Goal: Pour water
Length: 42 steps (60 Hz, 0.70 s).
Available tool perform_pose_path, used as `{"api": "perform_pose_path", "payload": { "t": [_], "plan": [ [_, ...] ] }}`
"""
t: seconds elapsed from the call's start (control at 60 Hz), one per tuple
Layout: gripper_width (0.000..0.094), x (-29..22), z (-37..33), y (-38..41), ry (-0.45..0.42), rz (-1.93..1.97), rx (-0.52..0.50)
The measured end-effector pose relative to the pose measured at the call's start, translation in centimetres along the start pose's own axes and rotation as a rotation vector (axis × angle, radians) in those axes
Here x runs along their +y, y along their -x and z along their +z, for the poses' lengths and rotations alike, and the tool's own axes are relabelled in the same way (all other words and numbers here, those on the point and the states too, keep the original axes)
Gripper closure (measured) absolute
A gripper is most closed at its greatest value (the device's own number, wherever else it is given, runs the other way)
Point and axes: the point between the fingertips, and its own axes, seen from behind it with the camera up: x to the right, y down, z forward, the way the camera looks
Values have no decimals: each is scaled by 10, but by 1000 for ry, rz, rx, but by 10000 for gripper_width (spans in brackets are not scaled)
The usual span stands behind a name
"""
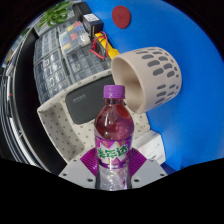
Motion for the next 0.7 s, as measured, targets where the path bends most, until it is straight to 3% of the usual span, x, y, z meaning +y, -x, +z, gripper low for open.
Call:
{"api": "perform_pose_path", "payload": {
  "t": [0.2, 0.367, 0.55, 0.7],
  "plan": [
    [579, 5, -4, -5, 43, -100, 46],
    [579, 2, -19, 9, 82, -498, 114],
    [578, -46, -43, 91, -17, -1112, 90],
    [572, -96, -58, 142, -123, -1596, 142]
  ]
}}
